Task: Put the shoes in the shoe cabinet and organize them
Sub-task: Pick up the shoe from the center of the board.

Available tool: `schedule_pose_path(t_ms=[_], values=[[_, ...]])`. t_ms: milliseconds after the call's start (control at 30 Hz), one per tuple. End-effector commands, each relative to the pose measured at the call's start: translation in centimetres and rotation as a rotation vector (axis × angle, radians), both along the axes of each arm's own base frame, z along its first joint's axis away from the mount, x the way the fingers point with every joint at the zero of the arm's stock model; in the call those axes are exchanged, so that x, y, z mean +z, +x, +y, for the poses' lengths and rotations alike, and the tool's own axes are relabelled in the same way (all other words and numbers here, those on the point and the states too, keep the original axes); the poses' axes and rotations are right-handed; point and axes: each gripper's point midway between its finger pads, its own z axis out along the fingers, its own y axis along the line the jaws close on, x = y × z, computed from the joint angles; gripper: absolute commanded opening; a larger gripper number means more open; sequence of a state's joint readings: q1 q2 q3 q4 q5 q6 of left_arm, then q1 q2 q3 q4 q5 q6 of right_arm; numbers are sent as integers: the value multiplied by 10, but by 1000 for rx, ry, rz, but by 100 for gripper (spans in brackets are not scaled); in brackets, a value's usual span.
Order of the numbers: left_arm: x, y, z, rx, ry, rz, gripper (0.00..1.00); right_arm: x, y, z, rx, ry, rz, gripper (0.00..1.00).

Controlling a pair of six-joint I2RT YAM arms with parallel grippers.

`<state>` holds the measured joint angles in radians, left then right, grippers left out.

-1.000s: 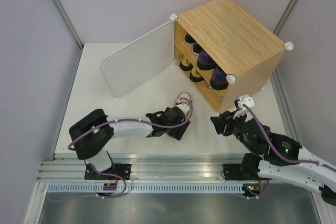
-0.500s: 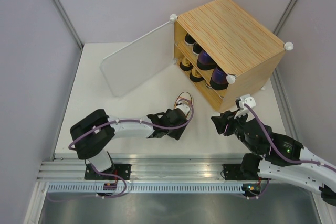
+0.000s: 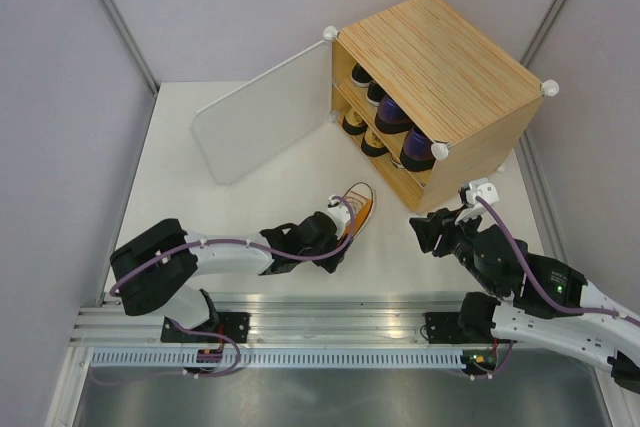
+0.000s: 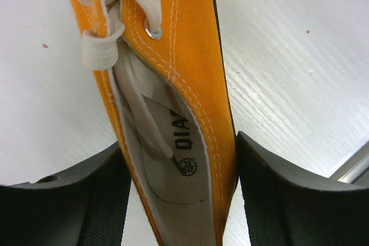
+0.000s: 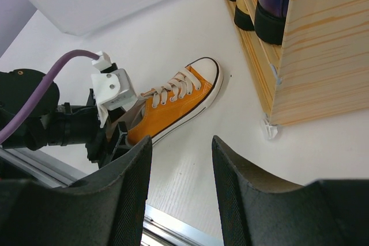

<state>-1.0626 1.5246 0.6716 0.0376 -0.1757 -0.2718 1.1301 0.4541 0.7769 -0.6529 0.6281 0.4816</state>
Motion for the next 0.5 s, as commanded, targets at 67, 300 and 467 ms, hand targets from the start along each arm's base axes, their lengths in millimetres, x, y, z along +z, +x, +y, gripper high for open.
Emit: schedule_pose_path(t_ms=[67,300,467], values=[[40,-5,-40,-136,-253,-71,2,16,2,-8,-26,22,-28,51],[45,-22,-73,-152,-500,43,2,14,2,-10,-34,14,-30,52],[48,-26,-93,-134,-663,109,2,14,3,-11,-35,5,-32,52]])
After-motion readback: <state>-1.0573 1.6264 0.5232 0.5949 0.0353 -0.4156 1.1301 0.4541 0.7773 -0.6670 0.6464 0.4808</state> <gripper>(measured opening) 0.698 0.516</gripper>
